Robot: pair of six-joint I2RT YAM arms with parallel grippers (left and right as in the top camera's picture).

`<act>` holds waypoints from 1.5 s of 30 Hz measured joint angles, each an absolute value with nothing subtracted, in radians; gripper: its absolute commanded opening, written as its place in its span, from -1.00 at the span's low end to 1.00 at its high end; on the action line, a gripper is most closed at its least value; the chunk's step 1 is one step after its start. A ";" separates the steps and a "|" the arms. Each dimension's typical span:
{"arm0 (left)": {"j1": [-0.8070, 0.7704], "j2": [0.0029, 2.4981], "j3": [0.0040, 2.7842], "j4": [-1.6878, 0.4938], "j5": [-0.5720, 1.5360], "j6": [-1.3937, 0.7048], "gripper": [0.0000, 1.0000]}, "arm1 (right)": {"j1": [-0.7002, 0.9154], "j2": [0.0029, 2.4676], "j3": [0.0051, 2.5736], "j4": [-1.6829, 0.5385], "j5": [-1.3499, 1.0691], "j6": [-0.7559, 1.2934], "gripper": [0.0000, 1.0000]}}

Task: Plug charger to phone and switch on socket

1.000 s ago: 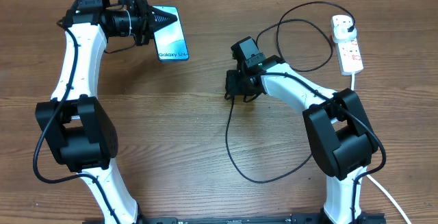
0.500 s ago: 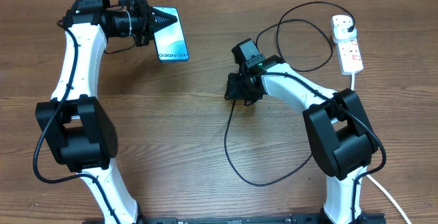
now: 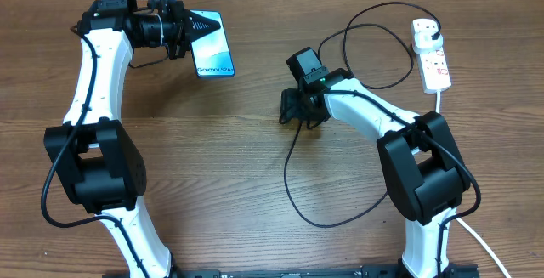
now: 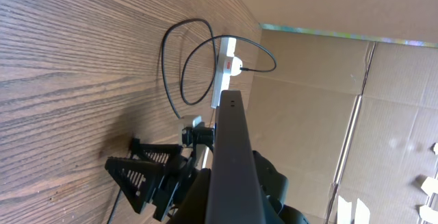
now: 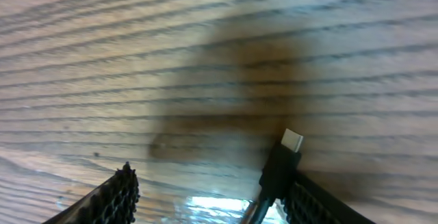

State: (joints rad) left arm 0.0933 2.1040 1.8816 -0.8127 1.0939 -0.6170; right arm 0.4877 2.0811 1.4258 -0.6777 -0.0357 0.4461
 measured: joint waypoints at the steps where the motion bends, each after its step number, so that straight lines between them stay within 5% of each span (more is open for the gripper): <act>1: 0.093 2.104 1.882 -0.813 1.094 -0.617 -0.92 | 0.488 2.080 1.427 -0.693 -0.027 0.457 0.41; 8: 0.093 2.104 1.882 -0.813 1.093 -0.617 -0.92 | 0.487 2.075 1.428 -0.740 -0.001 0.501 0.45; 13: 0.093 2.104 1.882 -0.813 1.093 -0.617 -0.91 | 0.486 2.075 1.437 -0.817 0.009 0.492 0.05; 17: 0.093 2.104 1.882 -0.814 1.093 -0.616 -0.92 | 0.485 2.077 1.443 -0.932 0.041 0.482 -0.04; 26: 0.093 2.104 1.882 -0.815 1.091 -0.602 -0.91 | 0.485 2.077 1.448 -0.957 0.079 0.470 -0.03; 38: 0.093 2.104 1.882 -0.815 1.094 -0.591 -0.91 | 0.482 2.094 1.446 -0.812 -0.208 0.592 -0.07; 45: 0.093 2.104 1.882 -0.815 1.099 -0.576 -0.92 | 0.475 2.117 1.448 -0.752 -0.311 0.635 -0.71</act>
State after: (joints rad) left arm 0.0933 2.1040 1.8816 -0.8150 1.0992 -0.5762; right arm 0.4751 2.1174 1.4479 -0.7525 -0.3115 0.6346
